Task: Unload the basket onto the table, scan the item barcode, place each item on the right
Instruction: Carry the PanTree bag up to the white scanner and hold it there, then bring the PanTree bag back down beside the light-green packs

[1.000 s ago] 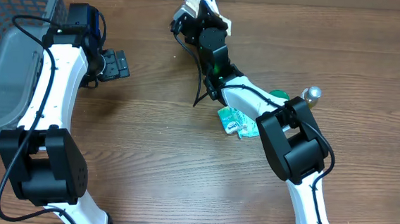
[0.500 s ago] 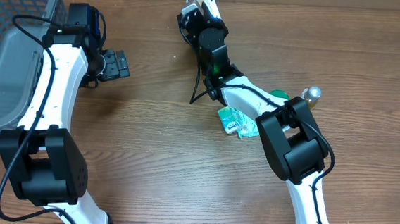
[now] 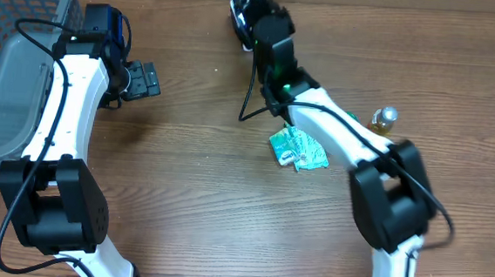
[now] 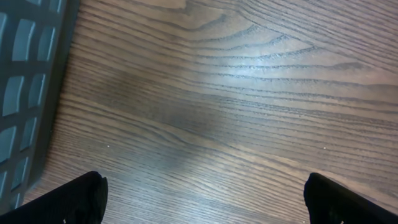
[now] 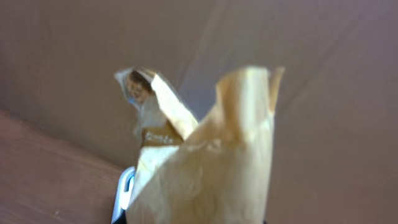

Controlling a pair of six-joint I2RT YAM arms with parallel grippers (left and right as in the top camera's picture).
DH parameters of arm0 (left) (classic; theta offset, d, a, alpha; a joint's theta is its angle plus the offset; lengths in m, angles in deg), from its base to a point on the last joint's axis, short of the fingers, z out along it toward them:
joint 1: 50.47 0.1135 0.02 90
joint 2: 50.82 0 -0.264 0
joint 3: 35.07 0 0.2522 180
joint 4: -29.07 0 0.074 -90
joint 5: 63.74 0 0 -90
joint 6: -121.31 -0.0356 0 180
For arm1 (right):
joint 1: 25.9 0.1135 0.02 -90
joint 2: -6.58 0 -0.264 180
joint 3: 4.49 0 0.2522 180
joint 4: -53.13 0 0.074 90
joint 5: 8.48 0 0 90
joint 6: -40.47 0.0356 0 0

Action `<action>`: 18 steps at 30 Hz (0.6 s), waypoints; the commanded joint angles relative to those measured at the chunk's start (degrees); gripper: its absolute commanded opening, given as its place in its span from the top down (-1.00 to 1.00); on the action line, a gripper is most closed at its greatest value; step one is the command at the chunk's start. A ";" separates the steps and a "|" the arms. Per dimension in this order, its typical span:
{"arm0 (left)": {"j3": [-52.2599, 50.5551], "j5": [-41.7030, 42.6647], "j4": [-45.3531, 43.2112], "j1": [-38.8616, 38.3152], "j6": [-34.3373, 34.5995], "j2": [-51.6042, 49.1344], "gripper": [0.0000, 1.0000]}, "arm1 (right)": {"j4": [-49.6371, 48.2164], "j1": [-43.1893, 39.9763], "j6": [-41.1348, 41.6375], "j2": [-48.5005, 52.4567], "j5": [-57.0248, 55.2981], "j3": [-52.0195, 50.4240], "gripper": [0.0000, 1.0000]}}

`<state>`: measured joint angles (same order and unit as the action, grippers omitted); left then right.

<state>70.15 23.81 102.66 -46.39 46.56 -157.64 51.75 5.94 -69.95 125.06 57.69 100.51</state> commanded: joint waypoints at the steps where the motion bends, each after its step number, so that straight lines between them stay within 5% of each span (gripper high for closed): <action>1: 0.52 -0.70 -0.09 -0.02 -0.28 0.76 -0.99 | 10.69 -0.37 15.72 -8.87 3.19 0.66 0.93; 10: 0.52 -0.70 -0.09 -0.02 -0.28 0.76 -0.99 | 38.45 -0.48 39.19 -12.81 30.53 0.66 0.93; 18: 0.52 -0.70 -0.09 -0.02 -0.28 0.76 -0.99 | 52.59 -0.48 44.68 -12.81 45.83 0.66 0.93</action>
<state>70.15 23.83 102.62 -46.39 46.56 -157.64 101.80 5.61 -29.39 112.99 95.33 100.75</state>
